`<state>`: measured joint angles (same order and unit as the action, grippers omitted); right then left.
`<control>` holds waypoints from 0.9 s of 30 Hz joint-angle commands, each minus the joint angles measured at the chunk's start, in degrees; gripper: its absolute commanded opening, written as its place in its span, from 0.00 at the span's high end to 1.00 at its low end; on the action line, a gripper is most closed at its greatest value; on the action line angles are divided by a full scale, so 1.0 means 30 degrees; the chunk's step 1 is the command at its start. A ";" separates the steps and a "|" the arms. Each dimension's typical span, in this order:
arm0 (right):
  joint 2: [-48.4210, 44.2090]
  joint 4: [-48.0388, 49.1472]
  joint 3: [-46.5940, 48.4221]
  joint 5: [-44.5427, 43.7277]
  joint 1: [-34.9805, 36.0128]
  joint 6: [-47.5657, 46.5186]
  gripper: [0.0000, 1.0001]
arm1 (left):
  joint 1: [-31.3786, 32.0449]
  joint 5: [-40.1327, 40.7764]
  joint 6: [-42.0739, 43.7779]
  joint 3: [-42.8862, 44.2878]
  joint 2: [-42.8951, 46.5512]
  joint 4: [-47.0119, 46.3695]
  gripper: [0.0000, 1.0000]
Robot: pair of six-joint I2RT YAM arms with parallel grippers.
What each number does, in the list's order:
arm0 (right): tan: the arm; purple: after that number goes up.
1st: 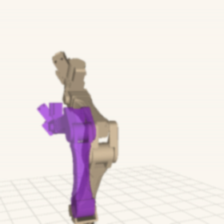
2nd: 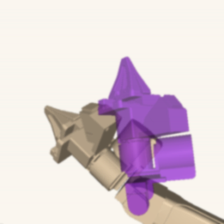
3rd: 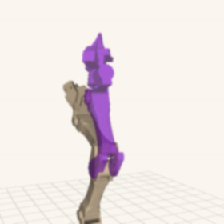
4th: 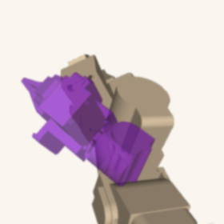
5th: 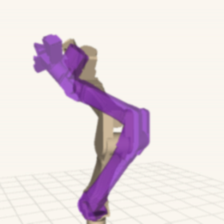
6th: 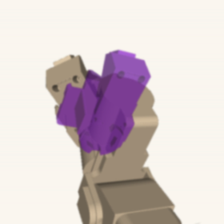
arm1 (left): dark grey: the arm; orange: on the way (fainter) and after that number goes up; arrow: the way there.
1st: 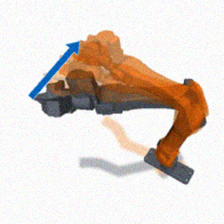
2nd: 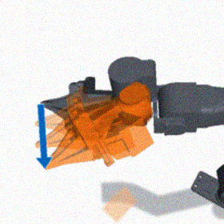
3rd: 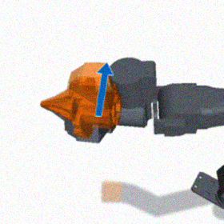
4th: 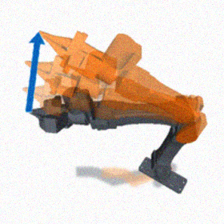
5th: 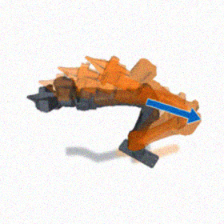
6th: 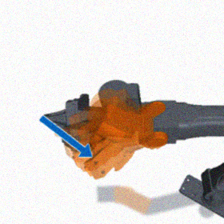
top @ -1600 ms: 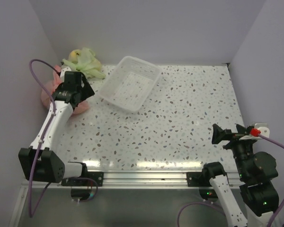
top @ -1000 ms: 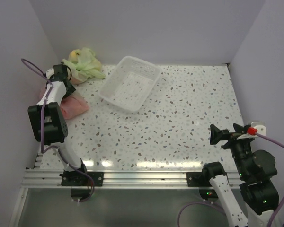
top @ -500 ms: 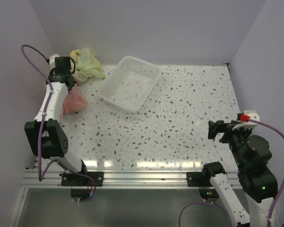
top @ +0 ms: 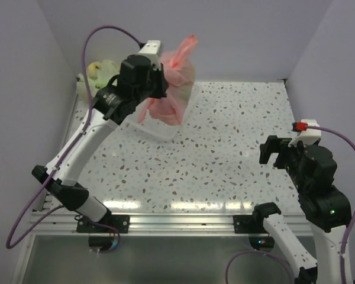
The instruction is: Untie the knot of the plastic bag and take out the fruit
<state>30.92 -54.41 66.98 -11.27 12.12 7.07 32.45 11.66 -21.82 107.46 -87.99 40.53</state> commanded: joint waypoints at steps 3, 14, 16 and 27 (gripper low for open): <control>0.1500 -0.1139 0.1695 -0.0318 0.0091 0.0660 0.01 | 0.4559 -0.2656 0.2202 0.1241 -0.2452 0.0025 1.00; 0.3257 -0.1813 0.2868 -0.0522 0.0120 0.1216 0.01 | 1.0334 -0.1663 0.5196 -0.7218 -0.3661 -0.6593 1.00; 0.3726 -0.1901 0.2723 -0.0347 0.0091 0.1363 0.01 | 1.0919 -0.1165 0.4700 -0.9787 -0.3193 -0.7472 1.00; 0.5924 -0.0762 -0.1375 0.5212 0.0149 0.3120 0.07 | 1.3031 -0.0839 0.0219 -1.6981 0.2424 -0.9732 0.39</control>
<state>47.33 -58.63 65.87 -3.88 12.14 13.85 70.54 8.36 -14.48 57.74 -87.70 17.04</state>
